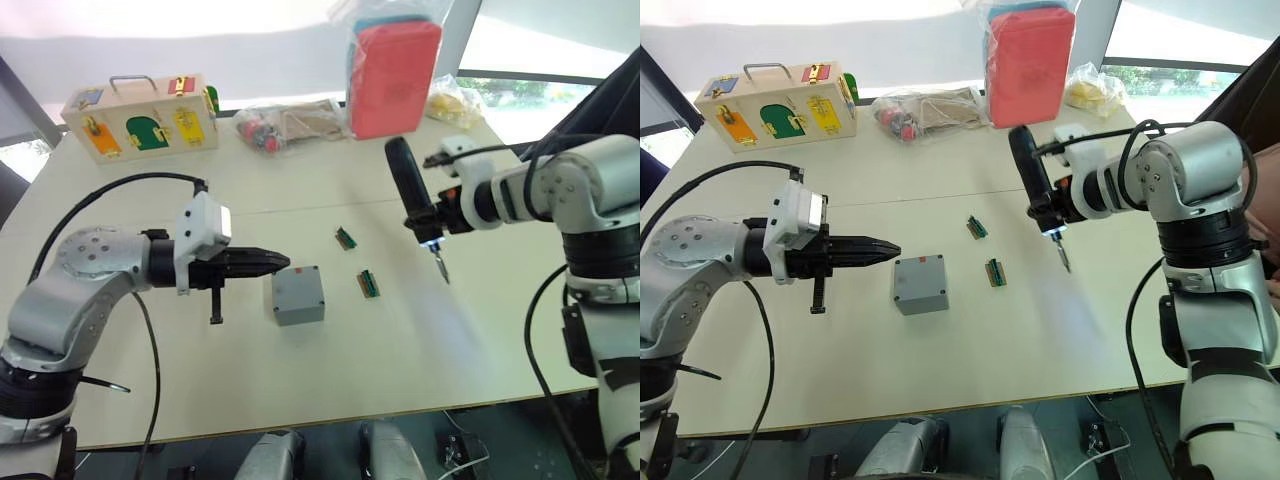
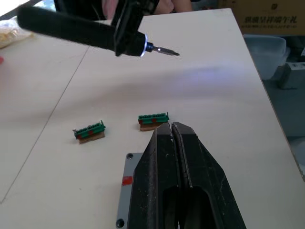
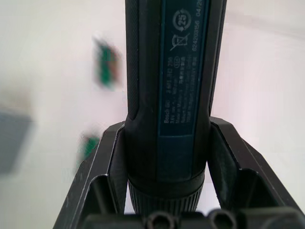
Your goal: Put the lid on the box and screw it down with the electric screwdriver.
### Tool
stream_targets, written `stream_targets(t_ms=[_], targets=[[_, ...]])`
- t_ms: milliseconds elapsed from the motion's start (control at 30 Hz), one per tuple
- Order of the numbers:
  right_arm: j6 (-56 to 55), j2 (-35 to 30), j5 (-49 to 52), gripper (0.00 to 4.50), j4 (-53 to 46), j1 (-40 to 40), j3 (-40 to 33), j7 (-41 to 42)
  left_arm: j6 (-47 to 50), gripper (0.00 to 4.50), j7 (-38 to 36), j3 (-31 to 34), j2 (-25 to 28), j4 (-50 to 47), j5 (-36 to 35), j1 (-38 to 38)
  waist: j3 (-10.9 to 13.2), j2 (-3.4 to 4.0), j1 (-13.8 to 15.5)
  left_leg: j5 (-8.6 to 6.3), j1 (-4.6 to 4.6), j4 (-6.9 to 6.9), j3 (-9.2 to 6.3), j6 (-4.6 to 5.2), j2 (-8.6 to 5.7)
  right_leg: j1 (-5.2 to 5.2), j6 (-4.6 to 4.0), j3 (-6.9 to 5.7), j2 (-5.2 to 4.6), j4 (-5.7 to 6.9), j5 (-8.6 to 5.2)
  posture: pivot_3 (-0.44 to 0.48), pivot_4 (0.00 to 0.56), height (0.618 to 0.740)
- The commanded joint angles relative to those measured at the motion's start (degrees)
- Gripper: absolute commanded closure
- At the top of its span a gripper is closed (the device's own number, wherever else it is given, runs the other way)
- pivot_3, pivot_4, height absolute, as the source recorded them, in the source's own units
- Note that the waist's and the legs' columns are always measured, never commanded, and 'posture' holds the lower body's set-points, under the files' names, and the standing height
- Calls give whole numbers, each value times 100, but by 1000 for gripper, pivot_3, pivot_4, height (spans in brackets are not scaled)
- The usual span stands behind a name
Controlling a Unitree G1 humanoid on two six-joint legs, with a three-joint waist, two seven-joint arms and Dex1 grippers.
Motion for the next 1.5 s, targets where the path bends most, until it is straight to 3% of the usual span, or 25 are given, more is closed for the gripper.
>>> stream_targets(t_ms=[33,300,467,567,700,800,900,1000,1100,1300,1500], targets=[[38,-127,-199,2651,443,-141,506,272,61,4500,174,239,66,-293,-183,64,4,-2,-8,0,0,1,2,0,0,-1,0,1,0,1,0,0,150,740],[-179,140,-789,2651,1449,-64,907,462,200,4500,424,316,178,-485,-244,172,15,-1,7,2,2,5,2,-4,3,-3,0,1,3,14,1,0,150,740],[-217,247,-972,2651,1548,-45,917,609,207,4500,482,284,243,-454,-229,230,15,-2,5,3,4,8,2,-4,3,-1,0,0,4,17,1,0,150,740],[-243,254,-1063,1275,1476,-55,789,640,144,4500,468,286,290,-380,-144,251,14,-4,13,3,4,16,2,-4,3,1,-1,0,4,21,1,0,150,740],[-946,-3,-1375,154,938,-183,811,769,92,4500,488,316,344,-253,-57,311,16,-1,15,3,5,18,2,-4,2,-1,-1,0,3,29,1,0,150,740],[-1206,-71,-1527,29,711,-169,825,889,22,4500,486,328,365,-190,29,387,16,-2,14,2,5,16,3,-5,1,-7,-1,0,3,36,0,0,150,740],[-2280,59,-1328,29,-352,-13,367,1331,-247,4500,633,282,278,261,418,719,16,-1,-20,3,6,17,8,-5,1,-10,-1,0,4,41,0,0,150,740],[-2626,417,-1094,733,-943,359,-97,1413,-480,4500,702,237,204,552,632,904,16,-5,-21,4,12,6,15,-8,12,-13,-1,2,11,45,0,0,150,740],[-3221,413,-1406,1714,-1473,832,162,1507,-742,4500,666,148,204,763,901,1050,15,-13,52,6,11,9,5,-11,16,-9,-1,0,13,46,0,0,150,740],[-3872,779,-1779,4333,-2051,1830,633,1459,-1120,4500,686,-148,-49,1150,1279,1254,15,-18,66,3,10,30,5,-6,-4,2,-1,1,-1,47,1,0,150,740],[-4215,1092,-2069,4459,-2093,2296,885,1451,-1347,4500,771,-473,-451,1543,1539,1145,15,-19,23,4,10,29,3,-8,-1,-3,-1,0,2,55,1,0,150,740]])
